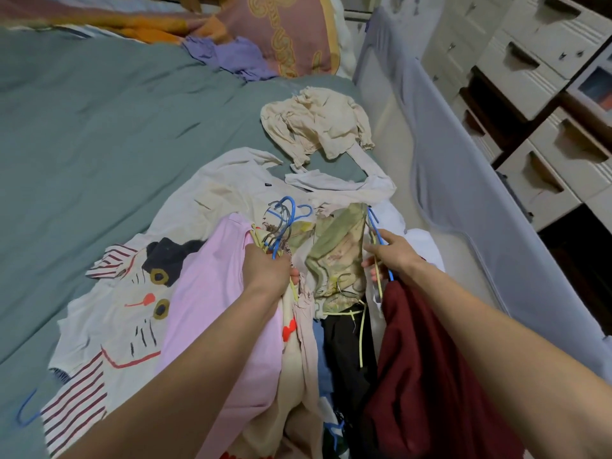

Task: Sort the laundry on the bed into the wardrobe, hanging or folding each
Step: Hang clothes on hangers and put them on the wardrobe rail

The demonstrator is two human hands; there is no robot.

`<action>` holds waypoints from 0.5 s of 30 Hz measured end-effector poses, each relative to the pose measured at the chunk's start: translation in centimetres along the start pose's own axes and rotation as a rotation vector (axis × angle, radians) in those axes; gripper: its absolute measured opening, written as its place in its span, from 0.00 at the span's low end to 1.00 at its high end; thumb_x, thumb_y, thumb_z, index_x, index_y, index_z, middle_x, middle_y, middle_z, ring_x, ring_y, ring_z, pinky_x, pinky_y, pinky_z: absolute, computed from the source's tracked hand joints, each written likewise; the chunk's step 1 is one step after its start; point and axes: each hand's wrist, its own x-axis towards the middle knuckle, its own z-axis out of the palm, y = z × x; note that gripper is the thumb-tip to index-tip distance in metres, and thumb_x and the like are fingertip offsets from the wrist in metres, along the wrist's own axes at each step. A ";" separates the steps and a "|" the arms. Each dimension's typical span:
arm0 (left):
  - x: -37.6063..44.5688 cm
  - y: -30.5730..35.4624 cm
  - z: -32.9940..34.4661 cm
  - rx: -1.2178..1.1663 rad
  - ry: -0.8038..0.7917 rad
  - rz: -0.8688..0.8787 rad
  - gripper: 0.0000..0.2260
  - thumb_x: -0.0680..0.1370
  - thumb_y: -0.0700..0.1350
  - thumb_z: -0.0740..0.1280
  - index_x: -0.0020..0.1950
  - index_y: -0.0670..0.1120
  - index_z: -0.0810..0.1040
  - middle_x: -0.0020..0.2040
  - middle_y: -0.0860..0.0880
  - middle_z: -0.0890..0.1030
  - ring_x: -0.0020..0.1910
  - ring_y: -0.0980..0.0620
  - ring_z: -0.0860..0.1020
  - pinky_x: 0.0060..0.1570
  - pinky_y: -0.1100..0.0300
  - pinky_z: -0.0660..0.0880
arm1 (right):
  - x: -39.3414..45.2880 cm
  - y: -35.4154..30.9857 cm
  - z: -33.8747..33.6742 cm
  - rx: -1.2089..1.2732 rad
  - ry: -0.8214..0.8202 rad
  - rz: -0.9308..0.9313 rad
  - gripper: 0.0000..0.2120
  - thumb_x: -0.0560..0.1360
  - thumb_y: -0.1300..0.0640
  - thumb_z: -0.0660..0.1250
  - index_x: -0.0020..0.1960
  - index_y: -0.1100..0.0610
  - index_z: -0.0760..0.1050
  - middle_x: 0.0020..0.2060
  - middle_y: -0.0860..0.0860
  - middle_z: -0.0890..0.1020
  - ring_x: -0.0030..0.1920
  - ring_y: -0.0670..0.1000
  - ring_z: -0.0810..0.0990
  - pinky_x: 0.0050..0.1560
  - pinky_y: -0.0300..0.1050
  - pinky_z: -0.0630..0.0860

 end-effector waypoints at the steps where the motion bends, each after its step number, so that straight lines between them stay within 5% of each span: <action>1: -0.1 0.0 -0.1 -0.007 -0.003 -0.006 0.14 0.77 0.33 0.65 0.62 0.32 0.70 0.29 0.45 0.76 0.23 0.49 0.74 0.36 0.53 0.75 | 0.1 -0.3 0.1 0.023 -0.034 0.014 0.10 0.78 0.63 0.65 0.58 0.56 0.73 0.35 0.63 0.79 0.28 0.58 0.75 0.26 0.44 0.75; 3: -0.1 0.2 -0.4 -0.010 -0.005 -0.008 0.14 0.77 0.33 0.64 0.61 0.31 0.69 0.30 0.45 0.76 0.23 0.49 0.74 0.33 0.55 0.73 | 0.3 -0.5 0.1 0.021 -0.040 0.017 0.03 0.77 0.64 0.66 0.49 0.62 0.74 0.33 0.62 0.77 0.31 0.59 0.75 0.22 0.43 0.74; 5: -0.2 0.4 -0.7 -0.003 -0.008 -0.003 0.13 0.77 0.32 0.64 0.61 0.30 0.69 0.31 0.44 0.75 0.21 0.52 0.73 0.29 0.58 0.72 | 0.2 -0.4 -0.1 0.004 -0.056 0.011 0.06 0.75 0.66 0.68 0.41 0.65 0.73 0.30 0.60 0.77 0.28 0.57 0.76 0.23 0.39 0.74; 9: -0.7 0.5 -0.9 -0.008 -0.016 -0.005 0.13 0.78 0.32 0.63 0.62 0.30 0.69 0.32 0.44 0.76 0.21 0.51 0.73 0.29 0.58 0.72 | 0.0 0.0 -0.7 -0.105 -0.125 0.029 0.11 0.68 0.69 0.74 0.33 0.64 0.73 0.24 0.56 0.78 0.27 0.52 0.77 0.38 0.43 0.78; 15: -1.4 0.8 -1.5 -0.010 -0.032 0.016 0.13 0.78 0.33 0.63 0.62 0.31 0.69 0.38 0.42 0.75 0.20 0.55 0.74 0.22 0.62 0.72 | -0.6 1.1 -0.4 -0.360 -0.155 -0.005 0.10 0.67 0.74 0.72 0.34 0.63 0.75 0.29 0.60 0.81 0.23 0.49 0.79 0.24 0.35 0.72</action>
